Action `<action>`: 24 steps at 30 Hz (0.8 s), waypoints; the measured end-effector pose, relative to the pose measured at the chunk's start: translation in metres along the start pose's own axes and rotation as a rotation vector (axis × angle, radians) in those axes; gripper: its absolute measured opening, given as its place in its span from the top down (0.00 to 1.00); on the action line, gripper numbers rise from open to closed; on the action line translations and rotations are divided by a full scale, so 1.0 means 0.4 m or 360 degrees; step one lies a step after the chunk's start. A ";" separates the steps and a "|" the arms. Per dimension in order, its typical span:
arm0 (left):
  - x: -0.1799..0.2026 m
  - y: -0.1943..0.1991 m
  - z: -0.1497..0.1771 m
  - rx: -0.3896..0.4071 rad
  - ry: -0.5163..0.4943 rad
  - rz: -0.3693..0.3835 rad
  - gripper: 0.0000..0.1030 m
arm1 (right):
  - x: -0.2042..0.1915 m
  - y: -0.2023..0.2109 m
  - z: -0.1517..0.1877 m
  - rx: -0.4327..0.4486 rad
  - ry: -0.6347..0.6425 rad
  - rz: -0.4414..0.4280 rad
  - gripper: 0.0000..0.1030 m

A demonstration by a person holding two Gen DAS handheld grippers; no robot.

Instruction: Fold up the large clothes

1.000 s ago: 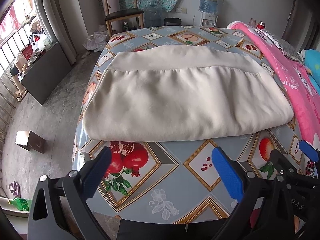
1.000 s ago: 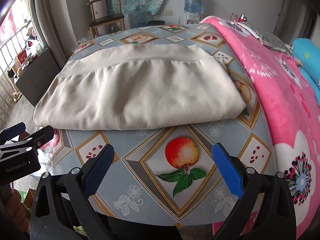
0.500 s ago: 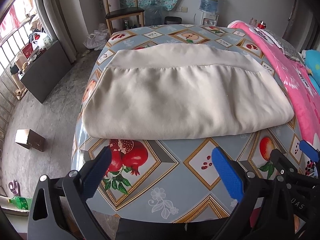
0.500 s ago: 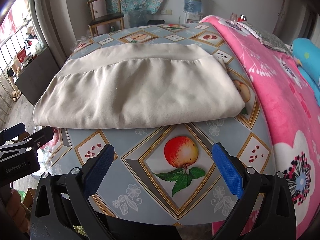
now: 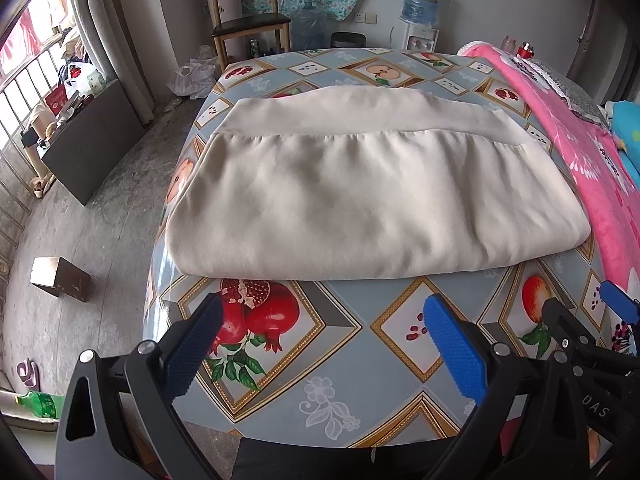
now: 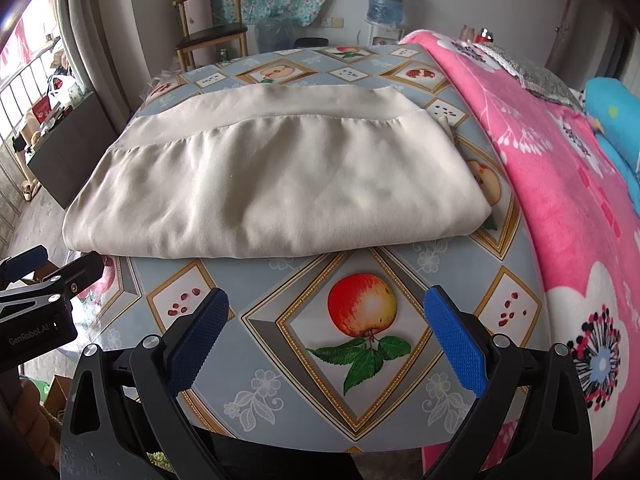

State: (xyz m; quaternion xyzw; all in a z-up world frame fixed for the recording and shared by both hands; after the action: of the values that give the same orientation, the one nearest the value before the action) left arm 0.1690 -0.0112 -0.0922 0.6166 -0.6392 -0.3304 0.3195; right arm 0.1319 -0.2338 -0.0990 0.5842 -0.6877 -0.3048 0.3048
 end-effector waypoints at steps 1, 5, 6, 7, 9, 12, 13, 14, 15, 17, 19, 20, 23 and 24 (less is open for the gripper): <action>-0.001 -0.001 0.000 -0.0002 0.0002 -0.0001 0.04 | 0.001 -0.002 0.000 -0.0002 0.0002 0.0000 0.08; -0.003 -0.003 -0.002 -0.0007 0.0004 -0.0003 0.04 | 0.000 -0.003 -0.001 -0.0004 0.0004 0.0003 0.08; -0.003 -0.002 -0.001 -0.0006 0.0005 -0.0003 0.04 | 0.000 -0.002 0.000 -0.0006 0.0003 0.0002 0.08; -0.003 -0.002 -0.003 -0.0006 0.0004 -0.0004 0.04 | -0.002 -0.003 0.000 -0.0007 0.0003 0.0002 0.08; -0.003 -0.003 -0.002 -0.0007 0.0005 -0.0003 0.04 | 0.001 -0.003 0.002 -0.0010 0.0006 0.0004 0.08; -0.004 -0.002 -0.002 -0.0008 0.0007 -0.0003 0.04 | 0.000 -0.005 0.001 -0.0010 0.0011 0.0005 0.08; -0.004 -0.002 -0.002 -0.0007 0.0007 -0.0004 0.04 | -0.002 -0.005 0.001 -0.0009 0.0010 0.0006 0.08; -0.004 -0.002 -0.002 -0.0006 0.0007 -0.0004 0.04 | -0.001 -0.005 0.001 -0.0009 0.0012 0.0009 0.08; -0.004 -0.002 -0.002 -0.0006 0.0006 -0.0003 0.04 | 0.000 -0.005 0.002 -0.0010 0.0013 0.0009 0.08; -0.005 -0.002 -0.002 -0.0005 0.0004 -0.0005 0.04 | -0.001 -0.006 0.001 -0.0009 0.0013 0.0009 0.08; -0.005 -0.003 -0.002 -0.0006 0.0007 -0.0003 0.04 | -0.001 -0.007 0.000 -0.0009 0.0018 0.0012 0.08; -0.004 -0.002 -0.003 -0.0007 0.0005 -0.0004 0.04 | 0.000 -0.007 0.000 -0.0009 0.0017 0.0011 0.08; -0.004 -0.002 -0.003 -0.0006 0.0006 -0.0003 0.04 | -0.002 -0.007 0.001 -0.0008 0.0019 0.0012 0.08; -0.006 -0.002 -0.003 -0.0005 0.0007 -0.0004 0.04 | 0.000 -0.006 0.001 -0.0007 0.0020 0.0013 0.08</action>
State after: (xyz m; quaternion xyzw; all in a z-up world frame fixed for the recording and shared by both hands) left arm 0.1706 -0.0089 -0.0920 0.6176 -0.6373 -0.3303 0.3216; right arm 0.1332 -0.2340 -0.1013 0.5825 -0.6875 -0.3014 0.3116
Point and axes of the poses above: each gripper's, at about its wrist camera, not at the fingertips, and y roughly against the way its jaws point, x to its right, z to its underside, the point moved 7 cm from there along -y, roughly the way its jaws point, and after that the axes turned 5 degrees about x, right-handed, at the moved point
